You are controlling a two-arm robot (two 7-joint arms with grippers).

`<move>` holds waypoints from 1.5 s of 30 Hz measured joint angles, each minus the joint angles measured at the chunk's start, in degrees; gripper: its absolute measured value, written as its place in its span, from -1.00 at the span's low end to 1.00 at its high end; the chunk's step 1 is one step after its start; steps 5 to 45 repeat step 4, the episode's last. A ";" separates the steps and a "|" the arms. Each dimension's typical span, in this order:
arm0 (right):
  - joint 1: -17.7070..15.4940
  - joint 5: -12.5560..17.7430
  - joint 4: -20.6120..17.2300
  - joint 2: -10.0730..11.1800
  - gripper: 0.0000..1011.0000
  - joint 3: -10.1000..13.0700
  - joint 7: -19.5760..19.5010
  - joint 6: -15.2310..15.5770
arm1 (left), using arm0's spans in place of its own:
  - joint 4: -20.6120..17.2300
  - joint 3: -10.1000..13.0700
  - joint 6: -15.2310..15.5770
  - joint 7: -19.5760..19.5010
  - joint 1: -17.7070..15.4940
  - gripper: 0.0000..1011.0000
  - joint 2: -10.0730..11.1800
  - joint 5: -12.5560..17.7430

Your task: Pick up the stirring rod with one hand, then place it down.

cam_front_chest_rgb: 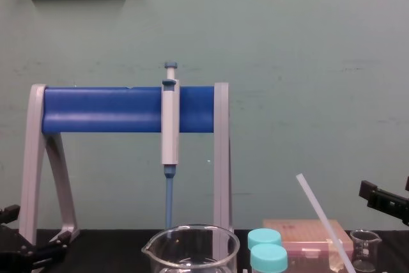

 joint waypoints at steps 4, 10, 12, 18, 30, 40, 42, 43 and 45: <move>0.00 -0.02 0.00 -0.02 0.98 0.03 0.00 0.00 | 0.00 0.00 0.00 0.00 0.00 0.98 0.00 0.00; 0.00 -0.02 0.00 -0.02 0.98 0.03 0.00 0.00 | 0.00 0.00 0.00 0.00 0.00 0.98 0.00 0.00; 0.00 -0.02 0.00 -0.02 0.98 0.03 0.00 0.00 | 0.00 0.00 0.00 0.00 0.00 0.98 0.00 0.00; 0.00 -0.02 0.00 -0.02 0.98 0.03 0.00 0.00 | 0.00 0.00 0.00 0.00 0.00 0.98 0.00 0.00; 0.00 -0.02 0.00 -0.02 0.98 0.03 0.00 0.00 | 0.00 0.00 0.00 0.00 0.00 0.98 0.00 0.00; 0.00 -0.02 0.00 -0.02 0.98 0.03 0.00 0.00 | 0.00 0.00 0.00 0.00 0.00 0.98 0.00 0.00; 0.00 -0.02 0.00 -0.02 0.98 0.03 0.00 0.00 | 0.00 0.00 0.00 0.00 0.00 0.98 0.00 0.00; 0.00 -0.02 0.00 -0.02 0.98 0.03 0.00 0.00 | 0.00 0.00 0.00 0.00 0.00 0.98 0.00 0.00; 0.00 -0.02 0.00 -0.02 0.98 0.03 0.00 0.00 | 0.00 0.00 0.00 0.00 0.00 0.98 0.00 0.00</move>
